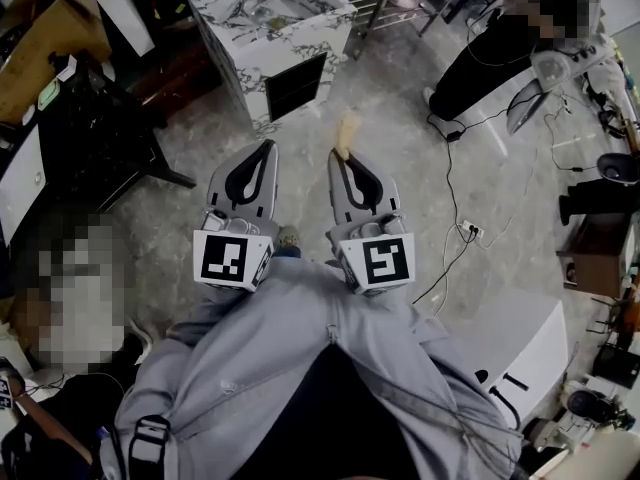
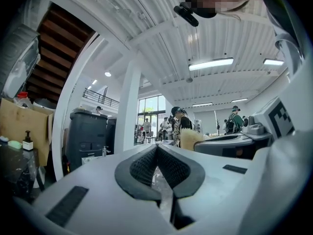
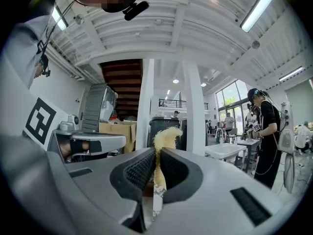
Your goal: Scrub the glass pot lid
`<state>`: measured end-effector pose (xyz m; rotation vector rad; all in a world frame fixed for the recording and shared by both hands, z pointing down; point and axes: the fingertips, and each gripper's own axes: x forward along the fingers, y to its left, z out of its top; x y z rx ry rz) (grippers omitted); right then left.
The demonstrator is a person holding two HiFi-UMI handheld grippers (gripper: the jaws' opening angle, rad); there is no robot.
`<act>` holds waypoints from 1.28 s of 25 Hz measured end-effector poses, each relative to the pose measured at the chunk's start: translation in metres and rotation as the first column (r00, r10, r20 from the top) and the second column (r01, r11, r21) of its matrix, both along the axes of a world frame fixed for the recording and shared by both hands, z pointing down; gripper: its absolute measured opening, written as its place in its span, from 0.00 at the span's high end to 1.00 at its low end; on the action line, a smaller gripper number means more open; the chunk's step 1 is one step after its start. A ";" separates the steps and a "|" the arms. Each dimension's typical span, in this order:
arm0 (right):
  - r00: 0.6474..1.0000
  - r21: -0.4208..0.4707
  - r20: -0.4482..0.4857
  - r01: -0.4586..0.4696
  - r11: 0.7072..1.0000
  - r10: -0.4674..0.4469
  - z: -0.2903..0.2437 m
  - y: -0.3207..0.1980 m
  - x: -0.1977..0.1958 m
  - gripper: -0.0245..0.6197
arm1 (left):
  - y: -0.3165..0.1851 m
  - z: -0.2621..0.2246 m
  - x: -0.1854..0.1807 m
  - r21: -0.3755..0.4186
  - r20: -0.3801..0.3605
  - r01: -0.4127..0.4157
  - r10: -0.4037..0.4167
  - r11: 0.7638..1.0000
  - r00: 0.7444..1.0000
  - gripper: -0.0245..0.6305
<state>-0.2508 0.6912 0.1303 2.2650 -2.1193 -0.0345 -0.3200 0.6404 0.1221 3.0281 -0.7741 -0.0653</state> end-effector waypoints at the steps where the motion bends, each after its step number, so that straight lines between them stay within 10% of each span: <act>1: 1.000 0.001 -0.001 0.002 1.000 -0.002 0.000 -0.007 0.001 0.89 | -0.007 0.001 0.002 -0.001 -0.001 -0.002 0.002 1.000 1.000 0.94; 19: 0.994 -0.007 -0.006 0.108 0.994 -0.108 0.017 -0.101 0.032 0.89 | -0.085 0.035 0.030 -0.058 0.014 0.067 -0.067 0.996 0.998 0.94; 32: 0.965 -0.012 0.002 0.262 0.965 -0.262 0.008 -0.237 0.168 0.89 | -0.213 0.028 0.144 -0.078 0.034 0.267 -0.265 0.961 0.964 0.94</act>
